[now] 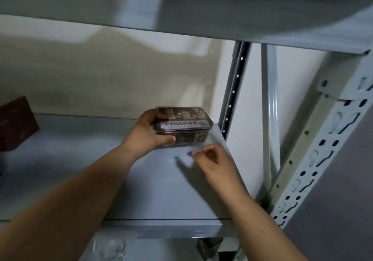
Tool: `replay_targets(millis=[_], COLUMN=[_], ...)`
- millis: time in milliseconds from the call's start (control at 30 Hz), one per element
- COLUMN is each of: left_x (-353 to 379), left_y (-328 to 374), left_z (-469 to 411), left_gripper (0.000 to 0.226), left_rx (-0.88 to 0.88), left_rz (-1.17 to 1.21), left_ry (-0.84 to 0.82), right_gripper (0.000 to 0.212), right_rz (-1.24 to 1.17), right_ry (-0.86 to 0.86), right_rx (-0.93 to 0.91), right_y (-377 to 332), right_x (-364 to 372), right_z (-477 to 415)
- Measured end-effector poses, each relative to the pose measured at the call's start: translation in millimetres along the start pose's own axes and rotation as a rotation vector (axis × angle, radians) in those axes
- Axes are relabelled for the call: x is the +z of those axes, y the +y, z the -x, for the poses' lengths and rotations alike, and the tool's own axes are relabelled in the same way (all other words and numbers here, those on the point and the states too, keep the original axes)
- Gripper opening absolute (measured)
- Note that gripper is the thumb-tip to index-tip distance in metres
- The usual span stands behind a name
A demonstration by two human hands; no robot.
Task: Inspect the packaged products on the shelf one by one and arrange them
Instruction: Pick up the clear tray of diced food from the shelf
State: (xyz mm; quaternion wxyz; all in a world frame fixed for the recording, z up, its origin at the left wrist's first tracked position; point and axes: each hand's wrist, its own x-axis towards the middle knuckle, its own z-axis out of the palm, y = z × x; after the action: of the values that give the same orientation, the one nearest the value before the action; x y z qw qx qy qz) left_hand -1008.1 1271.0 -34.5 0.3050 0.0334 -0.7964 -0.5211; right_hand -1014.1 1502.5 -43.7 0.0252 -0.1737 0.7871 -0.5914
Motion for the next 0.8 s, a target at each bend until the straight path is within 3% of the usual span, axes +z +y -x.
replay_targets(millis=[100,233,333,467,633,733,800], left_x=[-33,-60,-75,-81,-81,-78,-75], left_y=[8,6,-15,-28,-31,-31,-28], left_z=[13,30,33,30,28,28,28], left_gripper=[0.063,0.072,0.068,0.063,0.063,0.074,0.068], left_rx=[0.139,0.284,0.35,0.371,0.347,0.267,0.139], left_rz=[-0.058,-0.161,-0.256,-0.269,-0.275,-0.156,0.05], left_ry=[0.104,0.106,0.062,0.055,0.071,0.07,0.092], right_gripper=[0.049,0.022,0.021,0.048,0.047,0.034,0.048], right_rz=[-0.341,-0.753,-0.777,-0.812,-0.802,-0.768,-0.814], right_ry=[-0.023,-0.267,-0.313,-0.319,-0.319,-0.316,-0.328], right_rx=[0.177,0.341,0.296,0.237,0.208,0.201,0.237], right_y=[-20,-43,-33,-21,-13,-17,-21], right_x=[17,45,67,81,83,81,78], right_z=[-30,-61,-70,-73,-80,-84,-86])
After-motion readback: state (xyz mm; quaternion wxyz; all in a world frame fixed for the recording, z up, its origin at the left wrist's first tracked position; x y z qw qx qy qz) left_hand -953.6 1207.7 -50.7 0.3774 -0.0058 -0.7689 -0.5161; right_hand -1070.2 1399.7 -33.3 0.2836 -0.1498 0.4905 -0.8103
